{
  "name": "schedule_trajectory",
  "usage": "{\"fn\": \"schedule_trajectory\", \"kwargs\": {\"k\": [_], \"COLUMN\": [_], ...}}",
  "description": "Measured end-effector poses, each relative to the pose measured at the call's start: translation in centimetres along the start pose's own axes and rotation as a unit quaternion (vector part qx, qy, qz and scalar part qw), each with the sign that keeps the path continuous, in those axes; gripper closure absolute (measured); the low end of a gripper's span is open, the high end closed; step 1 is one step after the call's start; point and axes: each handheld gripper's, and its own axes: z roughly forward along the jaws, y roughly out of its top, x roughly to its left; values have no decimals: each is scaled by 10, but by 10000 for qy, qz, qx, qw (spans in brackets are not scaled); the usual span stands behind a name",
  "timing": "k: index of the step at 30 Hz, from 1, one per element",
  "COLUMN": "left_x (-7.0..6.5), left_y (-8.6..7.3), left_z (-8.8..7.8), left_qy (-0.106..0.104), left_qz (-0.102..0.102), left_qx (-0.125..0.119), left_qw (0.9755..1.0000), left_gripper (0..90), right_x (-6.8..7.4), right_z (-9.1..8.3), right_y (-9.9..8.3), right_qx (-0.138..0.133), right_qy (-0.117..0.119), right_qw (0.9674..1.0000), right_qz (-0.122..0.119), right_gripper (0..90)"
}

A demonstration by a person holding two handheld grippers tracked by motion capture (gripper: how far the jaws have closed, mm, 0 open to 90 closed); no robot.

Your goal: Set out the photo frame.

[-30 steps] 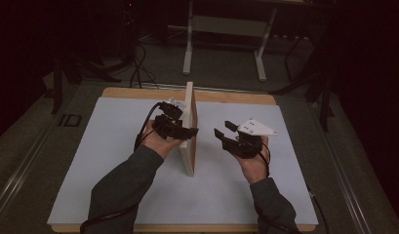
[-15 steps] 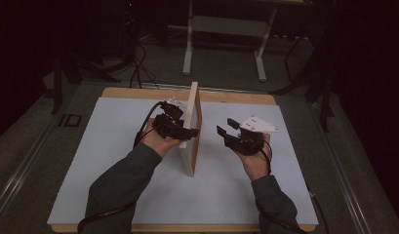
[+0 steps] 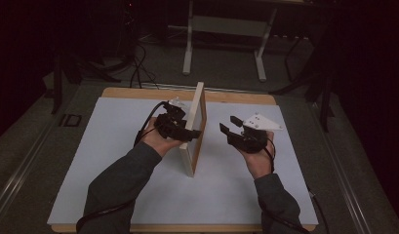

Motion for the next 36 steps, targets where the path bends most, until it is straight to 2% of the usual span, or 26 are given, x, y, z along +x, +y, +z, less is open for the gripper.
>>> {"fn": "schedule_trajectory", "kwargs": {"k": [10, 29, 36], "left_x": [1, -3, -2], "left_y": [0, 0, -1], "left_z": [0, 0, -1], "left_qy": [-111, -304, -377], "left_qz": [116, 511, 569], "left_qx": [-9, -27, -78], "left_qw": [9999, 9982, 9976], "left_gripper": [424, 424, 424], "right_x": [-4, -12, -17], "right_z": [-1, -6, -9], "right_y": [0, 2, 3], "right_qx": [39, 27, 8], "right_qy": [-31, -102, -153], "right_qw": [10000, 9999, 9999], "right_qz": [-7, -11, 32], "right_gripper": [493, 493, 493]}}
